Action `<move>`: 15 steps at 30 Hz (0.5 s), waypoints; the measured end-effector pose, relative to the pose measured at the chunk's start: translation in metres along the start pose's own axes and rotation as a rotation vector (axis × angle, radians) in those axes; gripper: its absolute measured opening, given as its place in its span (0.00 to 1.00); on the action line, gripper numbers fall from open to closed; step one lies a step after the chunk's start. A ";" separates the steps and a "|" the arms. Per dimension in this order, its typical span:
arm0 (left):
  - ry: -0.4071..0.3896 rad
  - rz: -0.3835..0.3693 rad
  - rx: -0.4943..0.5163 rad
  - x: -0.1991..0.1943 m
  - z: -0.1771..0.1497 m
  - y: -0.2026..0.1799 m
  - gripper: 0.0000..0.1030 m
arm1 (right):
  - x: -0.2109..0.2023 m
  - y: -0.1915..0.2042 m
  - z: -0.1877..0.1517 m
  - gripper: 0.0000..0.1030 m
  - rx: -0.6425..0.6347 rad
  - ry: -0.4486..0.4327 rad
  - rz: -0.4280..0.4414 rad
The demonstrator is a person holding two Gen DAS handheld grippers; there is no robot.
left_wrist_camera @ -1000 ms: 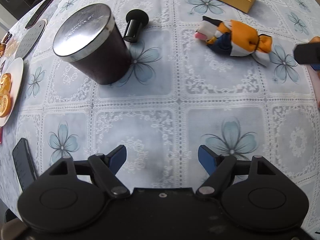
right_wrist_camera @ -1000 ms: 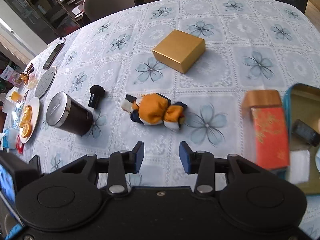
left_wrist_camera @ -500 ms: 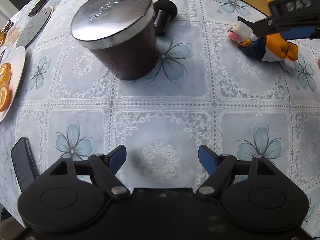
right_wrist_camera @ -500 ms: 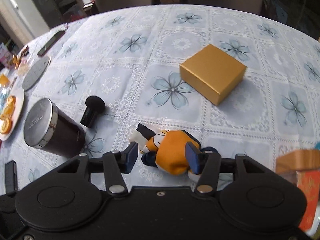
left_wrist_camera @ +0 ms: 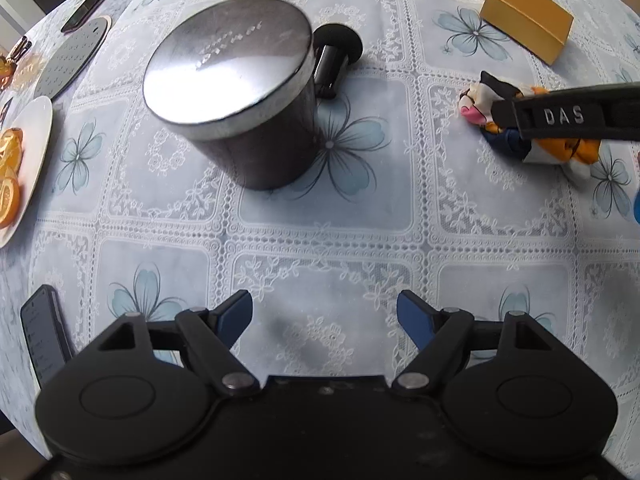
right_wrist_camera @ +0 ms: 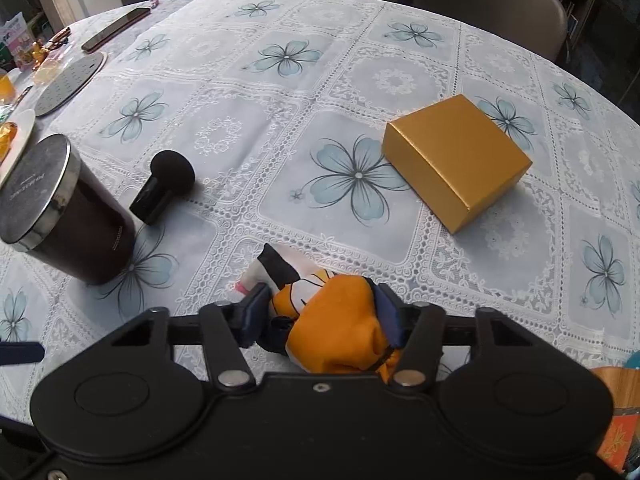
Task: Organize soft objects
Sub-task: 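Grasp the orange-dressed doll with the right gripper, then grasp the black mushroom-shaped knob with the left gripper while the right holds the doll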
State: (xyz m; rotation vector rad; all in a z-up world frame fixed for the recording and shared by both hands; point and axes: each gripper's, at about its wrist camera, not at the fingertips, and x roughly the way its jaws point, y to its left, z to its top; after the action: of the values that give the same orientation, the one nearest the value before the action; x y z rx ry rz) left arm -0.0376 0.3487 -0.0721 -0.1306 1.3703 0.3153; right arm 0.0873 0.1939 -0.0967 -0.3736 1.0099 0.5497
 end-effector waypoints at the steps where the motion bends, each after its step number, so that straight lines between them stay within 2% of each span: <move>1: -0.008 -0.001 0.000 -0.002 0.003 -0.002 0.76 | -0.003 -0.001 -0.001 0.44 -0.003 -0.001 0.004; 5: -0.044 -0.006 0.011 -0.010 0.019 -0.014 0.76 | -0.014 -0.016 -0.008 0.40 0.058 0.022 0.012; 11: -0.119 -0.015 0.007 -0.023 0.058 -0.036 0.76 | -0.032 -0.050 -0.030 0.40 0.209 0.064 0.028; 15: -0.175 0.009 0.034 -0.023 0.088 -0.057 0.75 | -0.045 -0.061 -0.043 0.40 0.247 0.064 0.047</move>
State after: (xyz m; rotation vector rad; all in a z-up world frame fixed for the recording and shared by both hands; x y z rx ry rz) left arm 0.0580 0.3153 -0.0372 -0.0672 1.2030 0.3034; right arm 0.0749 0.1105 -0.0756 -0.1497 1.1368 0.4507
